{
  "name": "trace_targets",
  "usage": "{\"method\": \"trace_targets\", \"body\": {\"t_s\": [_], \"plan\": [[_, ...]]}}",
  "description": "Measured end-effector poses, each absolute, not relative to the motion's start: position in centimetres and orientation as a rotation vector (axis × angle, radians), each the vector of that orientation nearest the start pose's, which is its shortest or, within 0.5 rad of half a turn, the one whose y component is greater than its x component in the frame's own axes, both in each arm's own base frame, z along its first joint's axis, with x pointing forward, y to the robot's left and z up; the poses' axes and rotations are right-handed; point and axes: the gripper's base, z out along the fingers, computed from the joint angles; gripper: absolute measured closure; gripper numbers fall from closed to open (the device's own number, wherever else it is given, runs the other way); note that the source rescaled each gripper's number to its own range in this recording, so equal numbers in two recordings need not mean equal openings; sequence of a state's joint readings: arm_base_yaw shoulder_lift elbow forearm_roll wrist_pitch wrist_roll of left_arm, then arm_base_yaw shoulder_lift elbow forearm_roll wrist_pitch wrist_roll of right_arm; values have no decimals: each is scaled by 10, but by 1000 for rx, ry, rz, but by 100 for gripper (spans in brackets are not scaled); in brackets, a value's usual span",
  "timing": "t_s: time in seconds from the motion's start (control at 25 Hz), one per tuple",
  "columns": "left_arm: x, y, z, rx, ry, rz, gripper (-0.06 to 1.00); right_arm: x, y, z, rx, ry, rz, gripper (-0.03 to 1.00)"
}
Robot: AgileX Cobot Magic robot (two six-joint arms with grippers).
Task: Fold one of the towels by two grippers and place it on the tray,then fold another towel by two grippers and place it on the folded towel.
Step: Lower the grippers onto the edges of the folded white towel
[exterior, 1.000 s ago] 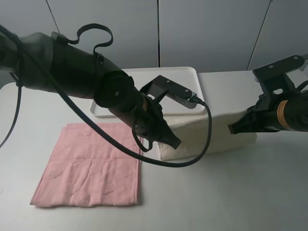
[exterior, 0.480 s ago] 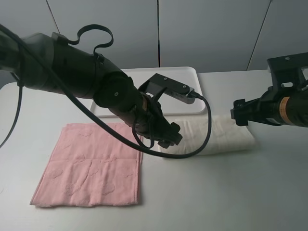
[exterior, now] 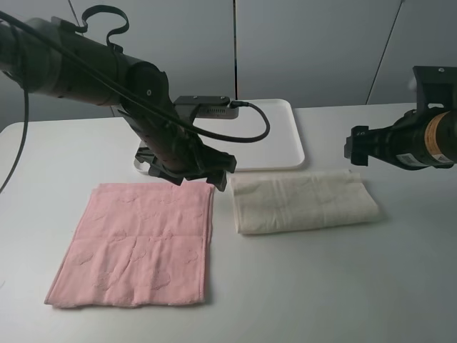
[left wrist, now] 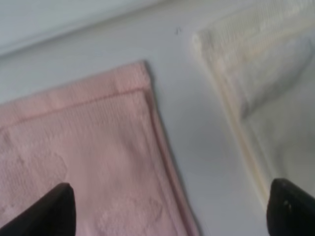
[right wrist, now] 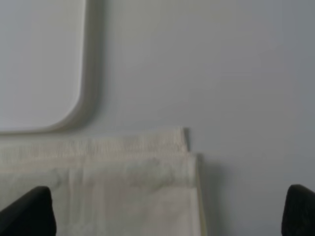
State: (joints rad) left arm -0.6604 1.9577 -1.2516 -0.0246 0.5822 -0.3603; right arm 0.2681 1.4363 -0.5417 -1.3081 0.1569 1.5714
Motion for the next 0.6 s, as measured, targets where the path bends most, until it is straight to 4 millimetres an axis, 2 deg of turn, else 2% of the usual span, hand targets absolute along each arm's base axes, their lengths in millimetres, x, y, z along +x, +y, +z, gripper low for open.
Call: {"method": "trace_targets", "body": {"t_s": [0.12, 0.24, 0.32, 0.6], "plan": [[318, -248, 169, 404, 2778, -287, -5, 247, 52, 163, 78, 2479, 28, -3], [325, -254, 169, 419, 2800, -271, -5, 250, 50, 155, 102, 2591, -65, -3], [328, -256, 162, 424, 2833, -249, -5, 255, 50, 156, 52, 2668, -125, -3], [337, -265, 137, 434, 2912, -210, -5, 278, 58, 172, -34, 2837, -166, -3]]}}
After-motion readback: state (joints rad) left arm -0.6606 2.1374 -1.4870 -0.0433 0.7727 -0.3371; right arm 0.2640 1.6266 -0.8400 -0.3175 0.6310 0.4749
